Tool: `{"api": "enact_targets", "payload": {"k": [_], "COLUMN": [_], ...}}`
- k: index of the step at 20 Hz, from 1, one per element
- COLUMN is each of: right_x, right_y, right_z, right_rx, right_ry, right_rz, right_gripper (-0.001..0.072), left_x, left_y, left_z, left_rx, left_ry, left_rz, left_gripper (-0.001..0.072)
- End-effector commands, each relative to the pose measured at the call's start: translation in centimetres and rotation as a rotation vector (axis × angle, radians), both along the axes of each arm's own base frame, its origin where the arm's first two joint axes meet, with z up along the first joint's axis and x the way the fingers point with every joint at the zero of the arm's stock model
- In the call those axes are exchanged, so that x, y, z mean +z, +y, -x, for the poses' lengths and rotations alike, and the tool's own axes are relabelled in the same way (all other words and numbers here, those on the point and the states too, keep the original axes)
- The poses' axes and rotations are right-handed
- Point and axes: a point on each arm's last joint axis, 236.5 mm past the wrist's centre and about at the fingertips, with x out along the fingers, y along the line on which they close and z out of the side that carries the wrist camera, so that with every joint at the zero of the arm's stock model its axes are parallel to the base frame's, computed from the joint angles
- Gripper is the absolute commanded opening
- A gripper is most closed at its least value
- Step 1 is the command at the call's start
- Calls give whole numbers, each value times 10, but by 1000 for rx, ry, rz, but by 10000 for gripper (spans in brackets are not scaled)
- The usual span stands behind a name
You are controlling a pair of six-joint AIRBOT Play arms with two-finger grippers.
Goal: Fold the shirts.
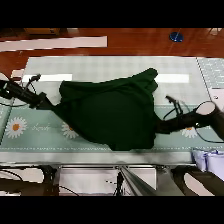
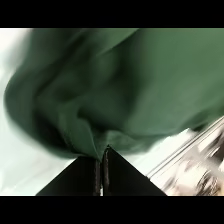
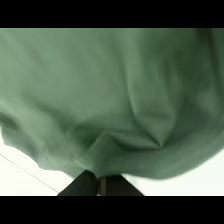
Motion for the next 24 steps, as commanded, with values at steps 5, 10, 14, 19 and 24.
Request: {"api": "enact_targets", "payload": {"k": [5,10,14,19,24], "right_x": [252,402,487,542,502], "right_y": [-46,-108,-140,-138,-135], "right_z": [-93,-79,-44,1,39], "right_rx": [-90,-300,-464,-537,-486], "right_ry": [-746,-1092,-1279,-1400,-1220], "right_rz": [221,451,539,479,498], "right_gripper": [29,29,29,29,29], "left_x": [264,438,555,588,549], "left_y": [-36,-41,-40,-41,-53], "left_z": [-87,-47,30,114,165], "left_rx": [78,191,360,456,453], "left_ry": [-703,-1135,-1519,-1688,-1552], "left_rz": [204,109,31,-233,-376], "left_gripper": [36,36,35,35,35]}}
